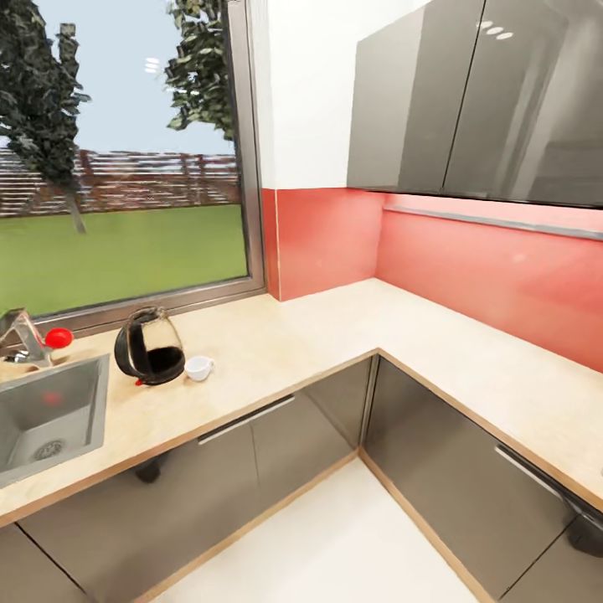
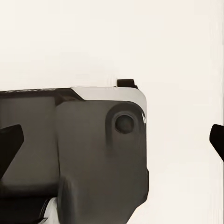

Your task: Set up a coffee station on the kitchen countertop: keep the coffee maker on the countertop, move the bottle of coffee from the kitchen shelf to the counter next to the coffee maker, place a paper coffee filter on top of the coffee maker, put the saucer next to the coffee maker with the coffee cup on the saucer, and place the electric kettle next to the coffee maker.

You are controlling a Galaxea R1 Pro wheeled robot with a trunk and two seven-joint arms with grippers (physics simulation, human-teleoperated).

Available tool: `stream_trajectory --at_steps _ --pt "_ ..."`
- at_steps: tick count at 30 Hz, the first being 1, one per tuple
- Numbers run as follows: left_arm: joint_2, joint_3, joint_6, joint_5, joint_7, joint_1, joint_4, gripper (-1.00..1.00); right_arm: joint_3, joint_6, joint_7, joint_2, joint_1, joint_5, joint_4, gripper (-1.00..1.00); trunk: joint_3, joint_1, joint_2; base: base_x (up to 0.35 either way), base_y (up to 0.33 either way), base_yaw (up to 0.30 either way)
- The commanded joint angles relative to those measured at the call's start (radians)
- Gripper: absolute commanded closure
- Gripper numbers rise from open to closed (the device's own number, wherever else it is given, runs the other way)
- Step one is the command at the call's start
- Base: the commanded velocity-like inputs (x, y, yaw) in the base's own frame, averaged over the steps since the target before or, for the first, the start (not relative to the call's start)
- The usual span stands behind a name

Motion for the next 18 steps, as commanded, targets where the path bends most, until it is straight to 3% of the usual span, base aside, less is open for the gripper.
stream_trajectory --at_steps 1,12,18 --pt "0.000 0.008 0.003 -0.004 0.001 -0.001 -0.001 -1.00 0.009 0.000 -0.003 0.000 0.000 -0.009 -0.001 -1.00 -0.002 0.000 -0.002 -0.180 -0.227 0.277" --pt "0.000 0.009 0.003 -0.004 0.001 -0.001 -0.001 -1.00 0.010 0.000 -0.006 0.002 0.000 -0.007 -0.001 -1.00 -0.002 0.000 -0.002 -0.238 -0.165 0.278" --pt "0.000 0.010 0.003 -0.004 0.001 -0.001 -0.001 -1.00 0.011 0.000 -0.006 0.001 0.000 -0.007 -0.001 -1.00 -0.002 0.000 -0.002 -0.055 -0.028 0.278"
